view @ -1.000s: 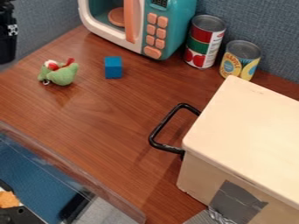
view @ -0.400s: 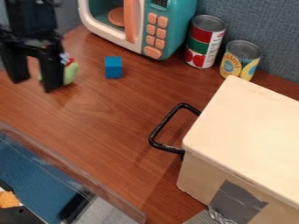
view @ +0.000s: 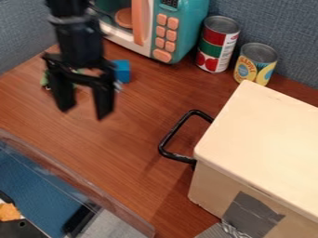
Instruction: Open the drawer
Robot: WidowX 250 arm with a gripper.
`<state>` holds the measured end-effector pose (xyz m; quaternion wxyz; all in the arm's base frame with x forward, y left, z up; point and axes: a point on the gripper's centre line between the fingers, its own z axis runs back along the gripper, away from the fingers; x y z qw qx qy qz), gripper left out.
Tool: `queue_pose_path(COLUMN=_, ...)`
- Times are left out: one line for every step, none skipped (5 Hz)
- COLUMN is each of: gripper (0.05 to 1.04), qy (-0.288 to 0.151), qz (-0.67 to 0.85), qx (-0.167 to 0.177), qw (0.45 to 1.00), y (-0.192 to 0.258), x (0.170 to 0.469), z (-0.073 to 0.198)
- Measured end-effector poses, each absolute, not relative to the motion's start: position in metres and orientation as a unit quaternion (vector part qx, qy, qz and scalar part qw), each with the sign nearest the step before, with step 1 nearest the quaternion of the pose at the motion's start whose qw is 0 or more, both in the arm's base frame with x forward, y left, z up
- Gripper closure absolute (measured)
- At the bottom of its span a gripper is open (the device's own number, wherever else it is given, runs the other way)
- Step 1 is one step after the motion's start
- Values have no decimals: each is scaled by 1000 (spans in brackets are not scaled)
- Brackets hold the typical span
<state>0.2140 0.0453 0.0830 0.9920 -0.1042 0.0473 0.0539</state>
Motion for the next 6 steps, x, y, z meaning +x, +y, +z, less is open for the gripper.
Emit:
queue_pose_path(gripper=84, qy=34, qz=41, qx=-107, qw=993, y=18, x=228, z=77)
queue_pose_path(gripper=84, qy=30, qz=29, qx=-101, qw=994, y=-5, x=237, z=69)
queue_pose_path(gripper=84, qy=17, qz=15, qx=-91, qw=996, y=-25, x=252, z=66)
queue_pose_path(gripper=84, qy=6, qz=1, qx=-78, qw=997, y=-40, x=266, z=64)
queue_pose_path(gripper=84, qy=7, qz=9, qx=-75, qw=997, y=-41, x=279, z=59)
queue_pose_path(gripper=84, qy=9, qz=10, qx=-68, qw=998, y=-40, x=291, z=51)
